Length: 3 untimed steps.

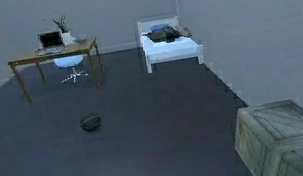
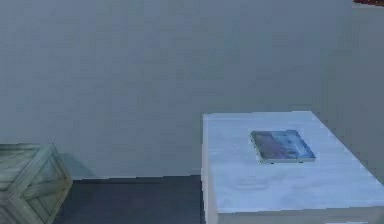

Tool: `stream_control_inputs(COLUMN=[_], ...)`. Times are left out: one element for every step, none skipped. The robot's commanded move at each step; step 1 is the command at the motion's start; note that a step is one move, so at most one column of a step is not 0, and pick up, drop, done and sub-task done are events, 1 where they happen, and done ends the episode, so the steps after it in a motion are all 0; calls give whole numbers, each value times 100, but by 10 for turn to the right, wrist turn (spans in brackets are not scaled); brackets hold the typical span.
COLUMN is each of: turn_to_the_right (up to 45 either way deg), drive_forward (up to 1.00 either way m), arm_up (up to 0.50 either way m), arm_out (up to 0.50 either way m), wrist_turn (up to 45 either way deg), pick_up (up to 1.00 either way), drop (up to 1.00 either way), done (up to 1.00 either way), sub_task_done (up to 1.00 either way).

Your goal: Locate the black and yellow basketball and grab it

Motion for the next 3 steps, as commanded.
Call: stream_control_inputs(turn_to_the_right=[0, 0, -450], drive_forward=[100, 60, 0], arm_up=[0, 0, 0], arm_out=[0, 0, 0], wrist_turn=[0, 0, 0], pick_up=[0, 0, 0], drop=[0, 0, 0], done=[0, 0, 0], sub_task_done=[0, 0, 0])
